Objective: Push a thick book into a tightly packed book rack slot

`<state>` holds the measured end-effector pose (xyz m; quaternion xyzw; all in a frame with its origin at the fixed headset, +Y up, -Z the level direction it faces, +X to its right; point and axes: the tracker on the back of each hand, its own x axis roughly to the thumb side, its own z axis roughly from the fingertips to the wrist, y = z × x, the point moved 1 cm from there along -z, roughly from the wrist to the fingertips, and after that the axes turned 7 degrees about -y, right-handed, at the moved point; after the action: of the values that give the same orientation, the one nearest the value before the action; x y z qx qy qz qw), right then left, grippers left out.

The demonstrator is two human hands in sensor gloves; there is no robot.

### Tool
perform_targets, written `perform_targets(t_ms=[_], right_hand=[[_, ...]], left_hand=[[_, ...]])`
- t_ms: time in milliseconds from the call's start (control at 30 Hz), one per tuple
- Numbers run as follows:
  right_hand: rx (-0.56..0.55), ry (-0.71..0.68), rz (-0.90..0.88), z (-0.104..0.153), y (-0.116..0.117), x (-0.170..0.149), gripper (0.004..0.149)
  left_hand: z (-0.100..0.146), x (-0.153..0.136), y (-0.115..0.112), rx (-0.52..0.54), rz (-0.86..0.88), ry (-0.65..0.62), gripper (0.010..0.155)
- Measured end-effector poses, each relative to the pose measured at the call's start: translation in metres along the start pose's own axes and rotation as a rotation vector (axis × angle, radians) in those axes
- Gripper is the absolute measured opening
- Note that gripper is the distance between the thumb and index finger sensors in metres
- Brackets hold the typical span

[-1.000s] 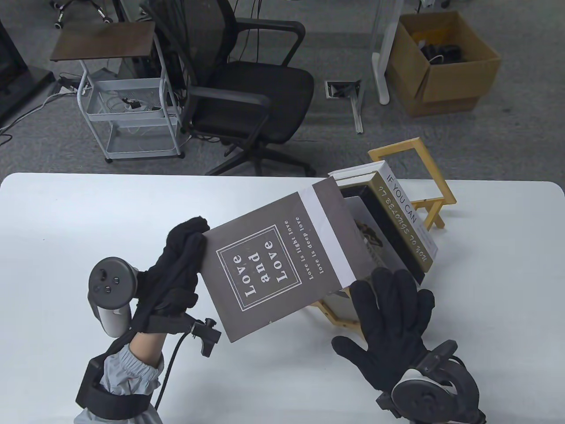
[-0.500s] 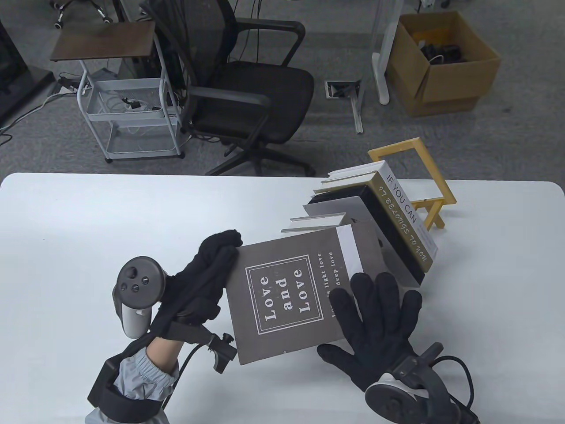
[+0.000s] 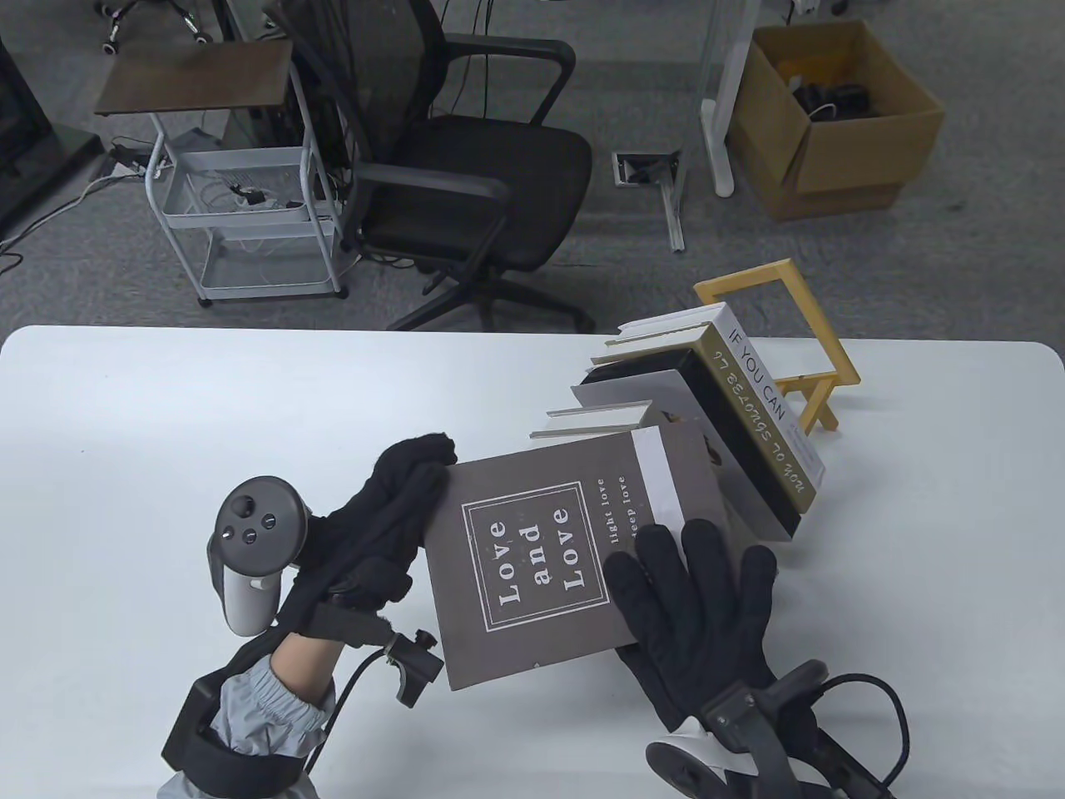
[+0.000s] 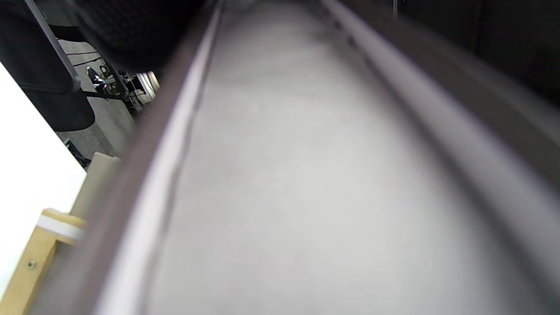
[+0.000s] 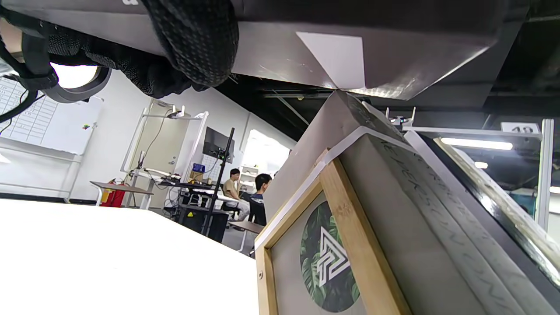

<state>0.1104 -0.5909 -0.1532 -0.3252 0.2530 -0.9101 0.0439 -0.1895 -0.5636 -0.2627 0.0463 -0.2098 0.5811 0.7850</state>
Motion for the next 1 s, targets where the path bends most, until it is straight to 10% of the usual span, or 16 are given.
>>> perform_targets(t_ms=[433, 700, 1000], right_hand=[[-0.153, 0.042, 0.097, 0.001, -0.004, -0.002, 0.080], [-0.284, 0.100, 0.043, 0.009, -0.014, -0.022, 0.080], [-0.393, 0.138, -0.281, 0.017, -0.020, -0.054, 0.076]], left_hand=[[0.009, 0.010, 0.004, 0.078, -0.075, -0.128, 0.055], [0.030, 0.007, 0.005, 0.244, -0.389, -0.267, 0.059], [0.053, -0.007, -0.031, 0.096, -0.884, -0.288, 0.066]])
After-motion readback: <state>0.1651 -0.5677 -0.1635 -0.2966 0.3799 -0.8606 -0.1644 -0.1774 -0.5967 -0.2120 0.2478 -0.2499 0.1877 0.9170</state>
